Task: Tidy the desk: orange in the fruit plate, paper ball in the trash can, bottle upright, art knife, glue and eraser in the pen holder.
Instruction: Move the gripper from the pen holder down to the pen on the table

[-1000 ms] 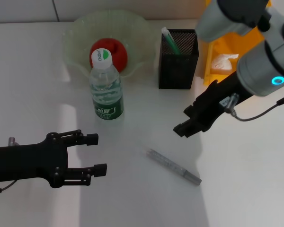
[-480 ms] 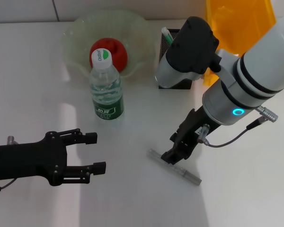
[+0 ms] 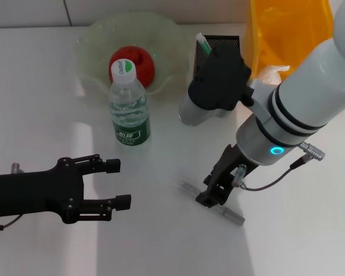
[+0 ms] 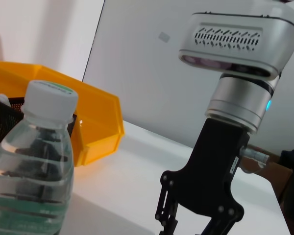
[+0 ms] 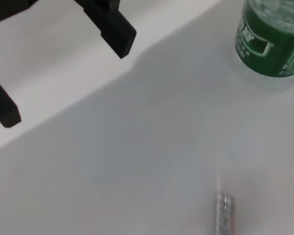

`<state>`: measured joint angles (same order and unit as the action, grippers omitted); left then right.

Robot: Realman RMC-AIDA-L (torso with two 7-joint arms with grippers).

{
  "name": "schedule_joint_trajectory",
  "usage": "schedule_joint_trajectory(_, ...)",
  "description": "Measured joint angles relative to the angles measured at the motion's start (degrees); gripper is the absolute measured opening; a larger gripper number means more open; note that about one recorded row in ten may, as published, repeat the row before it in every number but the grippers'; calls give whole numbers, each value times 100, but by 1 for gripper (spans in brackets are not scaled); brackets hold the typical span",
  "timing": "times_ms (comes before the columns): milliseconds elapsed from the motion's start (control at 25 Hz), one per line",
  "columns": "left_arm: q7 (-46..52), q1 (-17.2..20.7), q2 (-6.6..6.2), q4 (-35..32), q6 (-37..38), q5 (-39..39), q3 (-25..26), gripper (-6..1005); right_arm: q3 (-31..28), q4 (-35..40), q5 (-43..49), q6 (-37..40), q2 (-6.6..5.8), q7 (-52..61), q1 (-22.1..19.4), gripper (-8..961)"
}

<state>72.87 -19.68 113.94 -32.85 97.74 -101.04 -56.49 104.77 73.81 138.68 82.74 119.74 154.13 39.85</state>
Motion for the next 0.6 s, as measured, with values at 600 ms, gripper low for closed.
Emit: schedule_joint_trajectory(600, -44, -3, 59, 16, -1, 11, 61, 845, 372, -257, 26, -394, 6, 145, 97, 338)
